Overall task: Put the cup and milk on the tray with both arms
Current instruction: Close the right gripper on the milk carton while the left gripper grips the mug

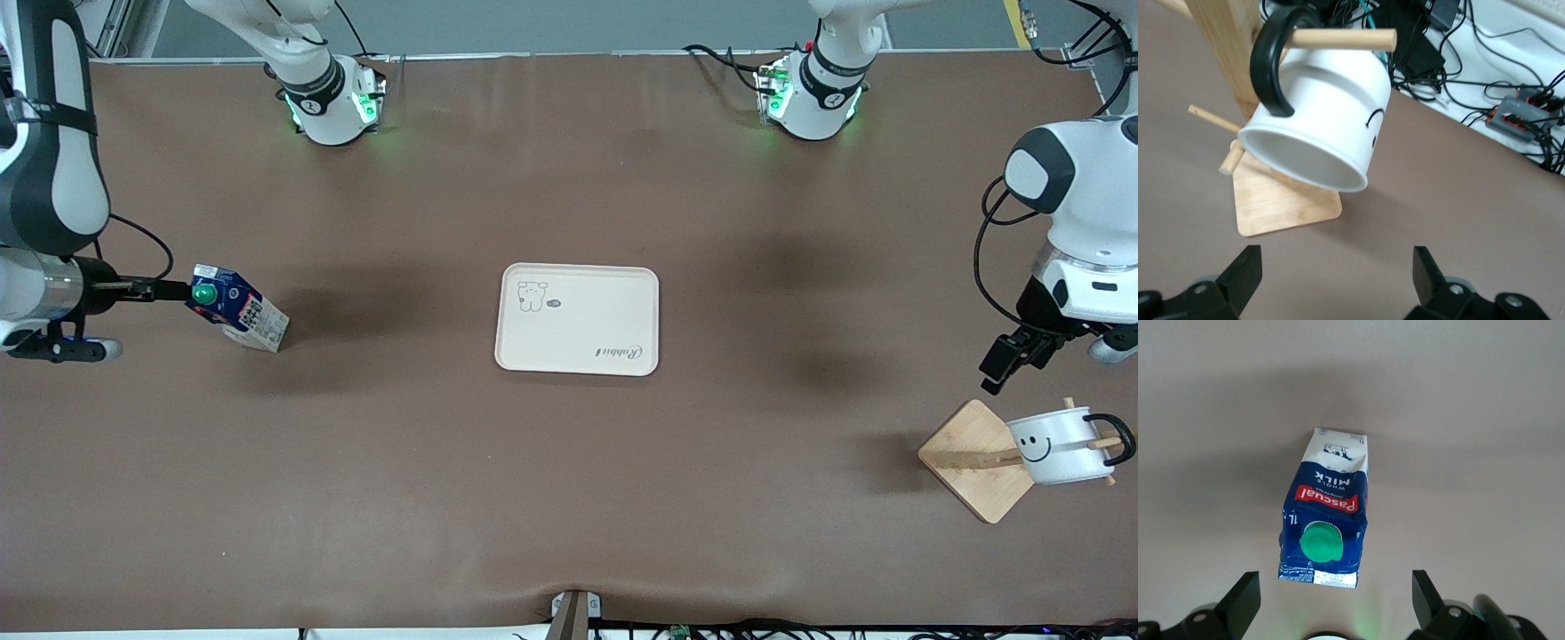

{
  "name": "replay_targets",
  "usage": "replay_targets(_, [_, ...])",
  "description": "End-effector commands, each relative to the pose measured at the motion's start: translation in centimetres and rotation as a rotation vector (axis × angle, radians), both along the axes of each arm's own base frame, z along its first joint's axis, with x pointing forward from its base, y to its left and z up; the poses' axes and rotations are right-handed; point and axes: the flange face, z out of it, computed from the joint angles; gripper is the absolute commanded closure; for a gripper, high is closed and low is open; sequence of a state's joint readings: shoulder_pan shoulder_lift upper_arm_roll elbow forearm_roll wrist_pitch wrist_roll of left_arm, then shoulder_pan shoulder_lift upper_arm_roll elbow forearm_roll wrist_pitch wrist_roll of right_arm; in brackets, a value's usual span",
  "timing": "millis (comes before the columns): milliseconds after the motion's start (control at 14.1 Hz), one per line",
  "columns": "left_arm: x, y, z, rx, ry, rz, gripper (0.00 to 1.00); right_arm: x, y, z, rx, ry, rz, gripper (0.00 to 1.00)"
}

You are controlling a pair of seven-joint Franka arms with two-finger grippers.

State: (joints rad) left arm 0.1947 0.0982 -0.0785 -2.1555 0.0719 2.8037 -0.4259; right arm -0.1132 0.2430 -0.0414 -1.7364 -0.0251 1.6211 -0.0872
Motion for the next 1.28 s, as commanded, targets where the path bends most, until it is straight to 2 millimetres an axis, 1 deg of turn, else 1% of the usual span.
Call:
replay_targets(0, [0.7,0.1,-0.2,0.005,-0.062,0.0,0.12,-1.4,0.4,-0.9,0.001,-0.009,-0.004,0.0])
replay_targets(142, [1.1,0.1,-1.1,0.004,-0.104,-0.002,0.14,-1.7,0.3,-2.1,0.0,-0.021,-0.006,0.0])
replay_targets(284, [1.4,0.2,-1.5,0.003,-0.133,-0.003,0.17,-1.9,0.4,-2.1,0.001,-0.026,-0.005,0.0])
replay_targets(640, [2.5,0.3,-2.3,0.005,-0.167,-0.013,0.23,-3.0,1.3,-3.8,0.039,-0.018,-0.029,0.0])
replay_targets(782, [3.1,-0.1,-2.9,0.026,-0.172,-0.043,0.23,-3.3,1.4,-4.0,0.036,-0.038,-0.031,0.0])
replay_targets(996, [3.4,0.3,-3.8,0.051,-0.175,-0.065,0.24,-3.8,1.3,-5.0,0.03,-0.032,-0.053,0.0])
replay_targets(1138, [3.6,0.5,-3.7,0.053,-0.181,-0.063,0.26,-4.2,1.4,-5.2,0.018,-0.039,-0.082,0.0])
replay_targets(1209, [3.7,0.5,-4.0,0.052,-0.176,-0.063,0.28,-4.3,1.7,-5.1,0.005,-0.035,-0.115,0.0])
